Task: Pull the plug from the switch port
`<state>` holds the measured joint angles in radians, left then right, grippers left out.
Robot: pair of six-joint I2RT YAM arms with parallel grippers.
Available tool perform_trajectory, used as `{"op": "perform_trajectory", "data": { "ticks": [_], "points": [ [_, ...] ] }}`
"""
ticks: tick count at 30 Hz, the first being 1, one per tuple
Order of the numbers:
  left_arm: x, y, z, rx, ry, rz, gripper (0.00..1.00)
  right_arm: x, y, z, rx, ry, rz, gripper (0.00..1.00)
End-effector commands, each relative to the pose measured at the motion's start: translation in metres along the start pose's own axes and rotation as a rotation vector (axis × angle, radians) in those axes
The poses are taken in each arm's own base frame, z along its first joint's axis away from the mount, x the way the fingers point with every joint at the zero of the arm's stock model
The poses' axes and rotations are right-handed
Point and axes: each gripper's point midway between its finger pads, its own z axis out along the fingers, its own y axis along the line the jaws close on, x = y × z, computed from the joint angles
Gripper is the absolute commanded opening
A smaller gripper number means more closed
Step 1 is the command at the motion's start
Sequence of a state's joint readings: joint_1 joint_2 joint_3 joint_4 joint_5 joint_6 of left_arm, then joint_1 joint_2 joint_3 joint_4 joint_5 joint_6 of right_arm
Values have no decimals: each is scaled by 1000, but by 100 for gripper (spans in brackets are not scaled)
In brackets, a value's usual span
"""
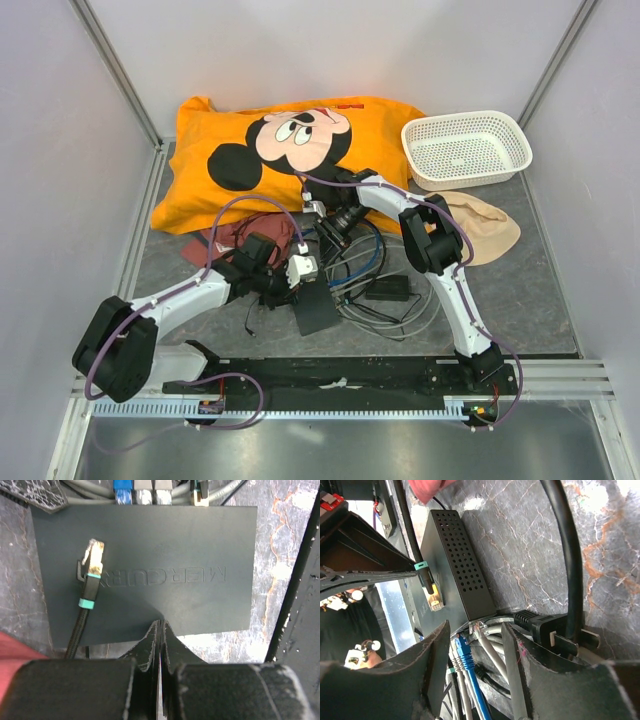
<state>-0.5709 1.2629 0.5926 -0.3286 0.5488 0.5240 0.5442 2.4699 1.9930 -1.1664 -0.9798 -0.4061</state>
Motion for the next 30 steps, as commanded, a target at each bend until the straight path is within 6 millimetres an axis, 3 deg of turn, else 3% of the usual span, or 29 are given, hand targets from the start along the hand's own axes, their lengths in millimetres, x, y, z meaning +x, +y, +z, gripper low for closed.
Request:
{"op": "perform_trajectory", "data": {
  "ticks": [1, 10, 17, 30],
  "points": [
    [-1, 8, 6, -21, -2, 68, 2, 6, -32, 2, 54, 13, -13, 53],
    [8, 6, 8, -22, 13, 66, 2, 18, -40, 6, 55, 38, -16, 44],
    [10, 5, 9, -18, 16, 67, 2, 18, -53, 3, 67, 33, 4, 43],
    [9, 7, 10, -27, 5, 69, 2, 15, -49, 3, 78, 30, 17, 41]
  ]
}}
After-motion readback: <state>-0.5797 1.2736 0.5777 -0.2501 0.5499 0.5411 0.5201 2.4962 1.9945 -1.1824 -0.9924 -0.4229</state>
